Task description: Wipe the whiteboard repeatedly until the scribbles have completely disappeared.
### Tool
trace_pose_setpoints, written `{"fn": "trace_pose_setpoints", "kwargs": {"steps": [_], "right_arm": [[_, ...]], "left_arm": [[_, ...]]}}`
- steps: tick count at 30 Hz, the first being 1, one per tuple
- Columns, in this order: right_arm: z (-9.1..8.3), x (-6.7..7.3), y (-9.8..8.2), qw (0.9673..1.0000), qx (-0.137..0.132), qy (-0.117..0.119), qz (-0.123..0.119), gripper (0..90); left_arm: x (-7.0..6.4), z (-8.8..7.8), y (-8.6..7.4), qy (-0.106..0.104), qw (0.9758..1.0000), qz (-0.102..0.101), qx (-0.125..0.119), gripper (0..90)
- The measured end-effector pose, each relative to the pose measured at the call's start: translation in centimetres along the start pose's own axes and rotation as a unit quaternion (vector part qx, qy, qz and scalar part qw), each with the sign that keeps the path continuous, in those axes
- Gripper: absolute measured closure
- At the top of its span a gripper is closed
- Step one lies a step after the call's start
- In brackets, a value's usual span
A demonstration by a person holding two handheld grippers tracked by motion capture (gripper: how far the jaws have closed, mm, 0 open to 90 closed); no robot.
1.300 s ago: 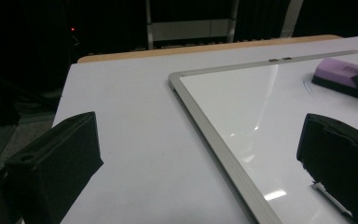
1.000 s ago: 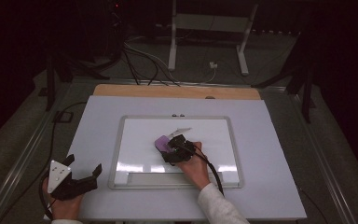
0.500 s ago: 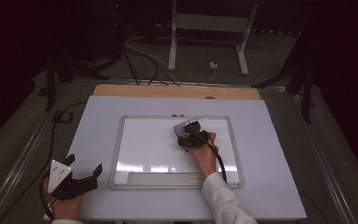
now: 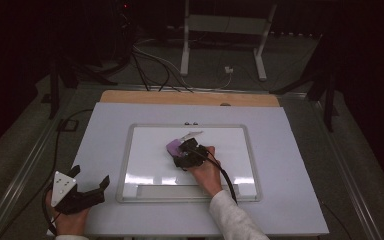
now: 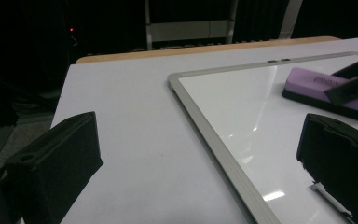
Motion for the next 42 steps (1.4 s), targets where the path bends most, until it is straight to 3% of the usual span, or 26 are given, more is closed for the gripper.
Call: {"fn": "trace_pose_setpoints", "kwargs": {"steps": [3,6,9,11,15,17,21,24,25,27,29,34,39,42], "right_arm": [[-0.1,-2.5,0.5,0.9989,-0.008,-0.034,0.031,41.1],[-0.4,-5.6,0.8,0.9942,-0.013,-0.069,0.082,41.1],[-0.5,-6.8,0.9,0.991,-0.017,-0.076,0.108,41.0],[-0.5,-6.4,0.9,0.9916,-0.02,-0.086,0.094,41.0],[-0.1,-2.9,0.6,0.9977,-0.01,-0.046,0.048,41.0],[0.0,-0.9,0.2,0.9993,-0.005,-0.023,0.03,41.0],[0.0,2.1,-0.6,0.9998,0.006,0.02,-0.001,41.0],[0.0,2.4,-0.6,0.9995,0.009,0.028,-0.009,41.0],[0.1,2.1,-0.5,0.9996,0.008,0.028,-0.004,41.0],[0.2,1.0,-0.1,1.0,-0.001,0.005,0.003,41.0],[0.2,-0.4,0.2,0.9996,-0.006,-0.008,0.027,41.0],[-0.4,-4.6,0.6,0.9958,-0.016,-0.058,0.07,41.0],[-1.3,-7.8,0.2,0.9904,-0.014,-0.076,0.114,41.0],[-1.9,-8.9,-0.3,0.9885,-0.017,-0.082,0.126,41.0]], "left_arm": [[0.0,0.0,0.0,0.0,1.0,-0.001,0.0,0.4],[0.0,0.0,-0.1,0.0,1.0,-0.002,0.0,0.4],[-0.1,0.1,-0.1,-0.002,1.0,0.001,0.004,0.4],[-0.2,0.3,-0.1,-0.003,1.0,0.001,0.004,0.4],[-0.3,0.2,0.0,-0.004,1.0,0.005,0.003,0.4],[-0.2,0.2,-0.1,-0.003,1.0,0.003,0.003,0.4],[-0.1,0.2,-0.1,-0.003,1.0,0.003,0.004,0.4],[-0.2,0.2,0.0,-0.003,1.0,0.004,0.003,0.4],[-0.2,0.2,-0.1,-0.003,1.0,0.004,0.003,0.4],[-0.1,0.1,-0.1,-0.002,1.0,0.004,0.003,0.4],[-0.1,0.1,-0.1,-0.002,1.0,0.003,0.003,0.4],[0.0,0.1,-0.1,-0.003,1.0,0.002,0.003,0.4],[-0.1,0.1,-0.1,-0.002,1.0,0.002,0.003,0.4],[-0.1,0.1,-0.2,-0.002,1.0,0.004,0.005,0.4]]}}
Point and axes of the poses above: each handheld gripper's, and its own axes: z roughly forward along the jaws, y roughly out of its top, x roughly to its left, the point moved 10 cm from there along z, roughly forward along the jaws, and after that the axes turned 11 degrees about z, right-handed, at the moved point
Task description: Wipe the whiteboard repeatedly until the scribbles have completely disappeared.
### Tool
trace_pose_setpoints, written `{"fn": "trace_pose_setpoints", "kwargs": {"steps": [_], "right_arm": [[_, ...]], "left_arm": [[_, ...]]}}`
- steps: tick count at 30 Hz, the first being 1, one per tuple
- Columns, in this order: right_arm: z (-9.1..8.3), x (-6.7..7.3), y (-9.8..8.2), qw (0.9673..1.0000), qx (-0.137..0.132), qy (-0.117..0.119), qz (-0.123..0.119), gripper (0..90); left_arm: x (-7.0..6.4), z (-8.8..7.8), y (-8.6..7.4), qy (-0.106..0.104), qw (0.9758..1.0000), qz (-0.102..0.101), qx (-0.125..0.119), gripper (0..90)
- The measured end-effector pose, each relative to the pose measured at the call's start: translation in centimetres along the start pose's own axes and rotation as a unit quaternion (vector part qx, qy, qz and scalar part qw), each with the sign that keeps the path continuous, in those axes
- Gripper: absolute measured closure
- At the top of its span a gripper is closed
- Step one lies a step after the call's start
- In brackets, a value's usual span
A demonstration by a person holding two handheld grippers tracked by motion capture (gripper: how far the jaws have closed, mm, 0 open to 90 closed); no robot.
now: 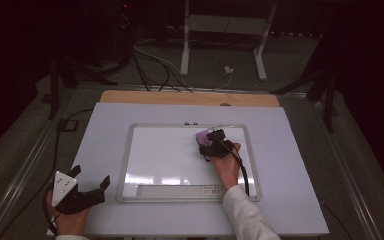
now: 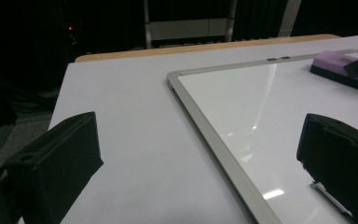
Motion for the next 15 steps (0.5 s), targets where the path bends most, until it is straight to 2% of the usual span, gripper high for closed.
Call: {"fn": "trace_pose_setpoints", "kwargs": {"steps": [6,15], "right_arm": [[-0.8,-1.7,-0.4,0.9998,-0.003,-0.017,0.003,41.0],[-1.5,-3.6,-0.7,0.9996,-0.005,-0.022,0.014,40.9]], "left_arm": [[0.0,0.0,0.0,0.0,1.0,0.0,0.0,0.4],[-0.1,0.1,0.0,0.0,1.0,0.0,0.002,0.4]]}}
Point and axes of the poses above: each handheld gripper's, and its own axes: z roughly forward along the jaws, y roughly out of its top, x roughly to its left, the point moved 10 cm from there along z, roughly forward along the jaws, and after that the axes turned 11 degrees about z, right-handed, at the moved point
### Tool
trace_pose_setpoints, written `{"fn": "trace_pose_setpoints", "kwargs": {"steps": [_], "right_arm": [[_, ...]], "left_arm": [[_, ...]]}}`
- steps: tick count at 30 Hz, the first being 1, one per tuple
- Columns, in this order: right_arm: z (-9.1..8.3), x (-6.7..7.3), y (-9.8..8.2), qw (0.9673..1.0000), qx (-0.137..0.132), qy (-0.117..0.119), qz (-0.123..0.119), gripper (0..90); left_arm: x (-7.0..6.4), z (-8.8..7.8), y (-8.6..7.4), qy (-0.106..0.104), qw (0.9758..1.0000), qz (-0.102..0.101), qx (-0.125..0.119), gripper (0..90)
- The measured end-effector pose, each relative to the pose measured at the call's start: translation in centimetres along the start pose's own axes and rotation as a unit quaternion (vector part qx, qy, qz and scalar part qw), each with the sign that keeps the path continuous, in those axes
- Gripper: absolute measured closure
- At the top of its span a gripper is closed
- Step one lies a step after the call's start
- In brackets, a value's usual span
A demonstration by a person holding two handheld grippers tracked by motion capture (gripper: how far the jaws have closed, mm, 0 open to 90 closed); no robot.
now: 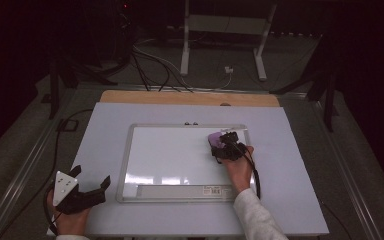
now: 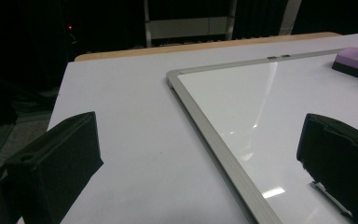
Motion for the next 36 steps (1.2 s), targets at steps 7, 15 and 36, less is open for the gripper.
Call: {"fn": "trace_pose_setpoints", "kwargs": {"steps": [7,15,36], "right_arm": [[-0.3,-0.8,-0.2,1.0,0.001,0.002,0.007,40.9],[-0.5,-1.3,-0.3,0.9999,0.005,0.009,0.011,40.8],[-2.1,0.1,0.4,0.997,-0.048,0.018,-0.058,27.7]], "left_arm": [[0.0,0.0,0.0,-0.001,1.0,0.0,0.0,0.4],[0.0,0.1,0.0,-0.001,1.0,0.002,0.002,0.4],[-0.1,0.1,0.0,-0.001,1.0,0.002,0.001,0.4]]}}
Point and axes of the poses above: each handheld gripper's, and its own axes: z roughly forward along the jaws, y roughly out of its top, x roughly to its left, the point moved 10 cm from there along z, roughly forward along the jaws, and after that the axes turned 11 degrees about z, right-handed, at the moved point
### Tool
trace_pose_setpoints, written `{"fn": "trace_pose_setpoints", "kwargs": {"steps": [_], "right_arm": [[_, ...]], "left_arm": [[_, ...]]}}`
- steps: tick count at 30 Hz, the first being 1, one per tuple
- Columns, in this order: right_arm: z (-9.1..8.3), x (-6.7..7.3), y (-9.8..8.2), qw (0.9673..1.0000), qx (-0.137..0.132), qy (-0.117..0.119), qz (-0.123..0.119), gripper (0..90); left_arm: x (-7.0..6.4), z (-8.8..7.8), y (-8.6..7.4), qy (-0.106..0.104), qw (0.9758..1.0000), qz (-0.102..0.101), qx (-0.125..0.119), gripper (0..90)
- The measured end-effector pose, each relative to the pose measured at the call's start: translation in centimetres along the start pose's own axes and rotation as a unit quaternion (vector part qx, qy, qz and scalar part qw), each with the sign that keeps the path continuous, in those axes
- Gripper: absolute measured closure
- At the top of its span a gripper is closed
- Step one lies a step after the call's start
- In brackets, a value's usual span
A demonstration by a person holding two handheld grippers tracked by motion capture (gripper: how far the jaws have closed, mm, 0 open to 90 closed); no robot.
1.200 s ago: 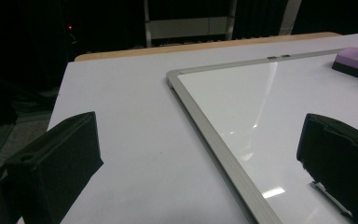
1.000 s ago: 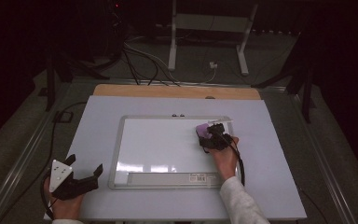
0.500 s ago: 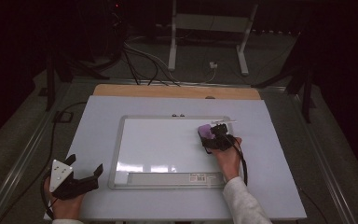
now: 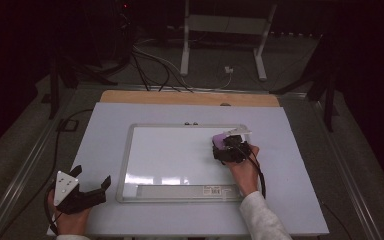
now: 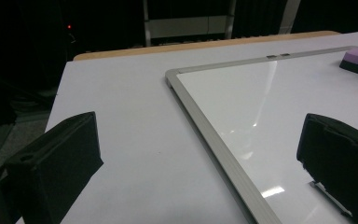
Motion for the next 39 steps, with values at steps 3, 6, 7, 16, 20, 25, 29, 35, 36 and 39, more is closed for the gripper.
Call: {"fn": "trace_pose_setpoints", "kwargs": {"steps": [3,6,7,16,20,25,29,35,36,39], "right_arm": [[-0.3,0.7,-0.1,0.9998,0.001,0.004,-0.021,27.6],[-0.1,0.8,-0.4,0.9996,0.008,0.007,-0.025,27.6],[0.0,0.8,-0.5,0.9996,0.01,0.006,-0.026,27.7],[0.3,0.5,-1.0,0.9994,0.016,0.003,-0.032,29.1],[0.3,0.4,-0.9,0.9993,0.016,0.004,-0.032,29.7],[0.3,0.2,-0.9,0.9995,0.015,0.009,-0.025,29.5],[0.2,-0.3,-0.9,0.9996,0.009,-0.004,-0.026,28.7],[0.2,-0.5,-1.2,0.9989,0.009,-0.011,-0.045,29.1],[0.2,-0.5,-1.2,0.9988,0.01,-0.011,-0.046,28.7],[0.3,-0.7,-1.2,0.9987,0.013,-0.016,-0.047,27.6]], "left_arm": [[0.0,0.0,0.0,0.0,1.0,0.0,0.0,0.4],[0.0,0.0,0.0,0.0,1.0,-0.001,0.0,0.4],[0.0,0.0,0.0,0.0,1.0,-0.001,0.0,0.4],[0.0,0.0,0.0,-0.001,1.0,0.0,0.0,0.4],[0.0,0.0,-0.1,-0.001,1.0,-0.001,0.001,0.4],[0.0,0.0,-0.1,-0.001,1.0,-0.001,0.001,0.4],[0.1,-0.1,0.0,0.001,1.0,-0.001,0.0,0.4],[0.0,0.0,0.0,0.0,1.0,0.0,0.001,0.4],[0.0,0.0,0.0,0.0,1.0,-0.001,0.0,0.4],[0.0,0.0,-0.1,0.0,1.0,-0.001,0.001,0.4]]}}
Point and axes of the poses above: each handheld gripper's, and its own axes: z roughly forward along the jaws, y roughly out of its top, x roughly to its left, the point moved 10 cm from there along z, roughly forward along the jaws, and after that the axes turned 11 degrees about z, right-handed, at the moved point
